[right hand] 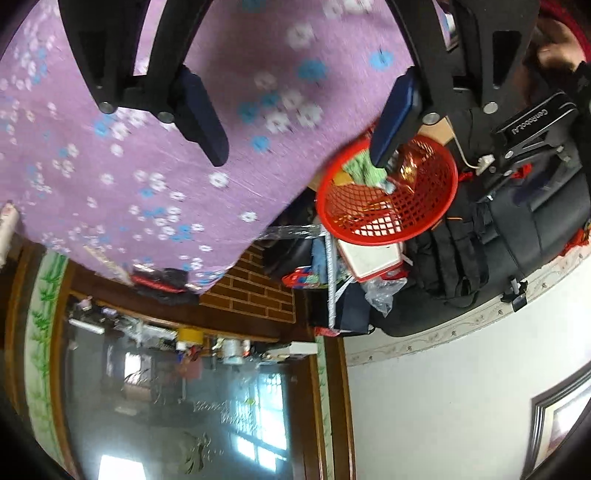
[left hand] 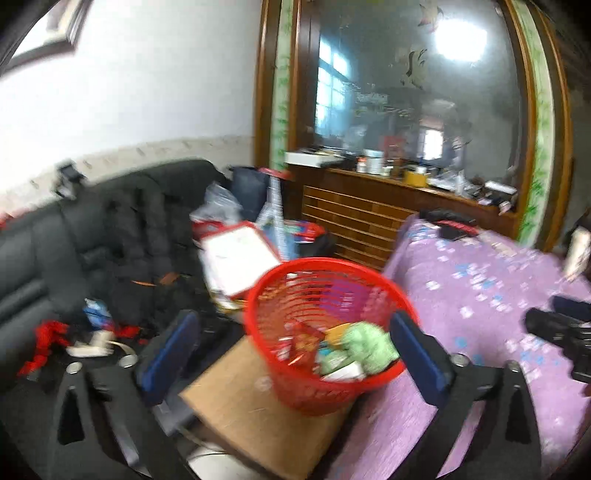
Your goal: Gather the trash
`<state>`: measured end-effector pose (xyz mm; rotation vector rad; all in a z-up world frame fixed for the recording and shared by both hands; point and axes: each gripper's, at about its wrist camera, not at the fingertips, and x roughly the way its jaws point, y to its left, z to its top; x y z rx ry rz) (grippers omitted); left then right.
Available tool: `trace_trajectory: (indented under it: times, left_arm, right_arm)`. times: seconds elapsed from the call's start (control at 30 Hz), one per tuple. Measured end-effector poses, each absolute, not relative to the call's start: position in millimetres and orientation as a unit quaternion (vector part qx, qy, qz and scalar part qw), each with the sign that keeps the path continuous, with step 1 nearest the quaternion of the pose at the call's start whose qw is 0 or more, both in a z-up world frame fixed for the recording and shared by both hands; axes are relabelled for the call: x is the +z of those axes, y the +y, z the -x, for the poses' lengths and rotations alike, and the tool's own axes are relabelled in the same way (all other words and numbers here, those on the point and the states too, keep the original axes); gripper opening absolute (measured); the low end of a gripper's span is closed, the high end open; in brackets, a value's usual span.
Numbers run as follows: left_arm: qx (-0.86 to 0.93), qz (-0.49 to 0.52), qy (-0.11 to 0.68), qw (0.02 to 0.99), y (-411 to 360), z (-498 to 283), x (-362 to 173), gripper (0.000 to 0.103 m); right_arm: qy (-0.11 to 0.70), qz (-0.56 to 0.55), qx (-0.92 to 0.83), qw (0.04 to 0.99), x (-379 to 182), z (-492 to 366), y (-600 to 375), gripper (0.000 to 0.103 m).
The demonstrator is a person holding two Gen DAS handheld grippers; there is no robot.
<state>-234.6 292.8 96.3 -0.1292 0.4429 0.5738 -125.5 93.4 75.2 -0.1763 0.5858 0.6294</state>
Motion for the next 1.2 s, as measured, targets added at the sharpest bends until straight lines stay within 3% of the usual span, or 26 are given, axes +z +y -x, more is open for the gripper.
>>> trace_trajectory:
  times: [0.2,0.6,1.2]
  left_arm:
    - [0.334,0.011,0.264,0.905,253,251,91,0.103]
    - [0.346,-0.026,0.256,0.902,210,285,81,0.103]
    - [0.342,0.003,0.250,0.906,220,287,80,0.103]
  right_arm:
    - [0.249,0.097,0.262,0.927,76,163,56,0.092]
    - [0.230,0.098,0.206,0.946,78,210,8,0.100]
    - [0.226,0.130,0.210,0.942,68,216,25,0.101]
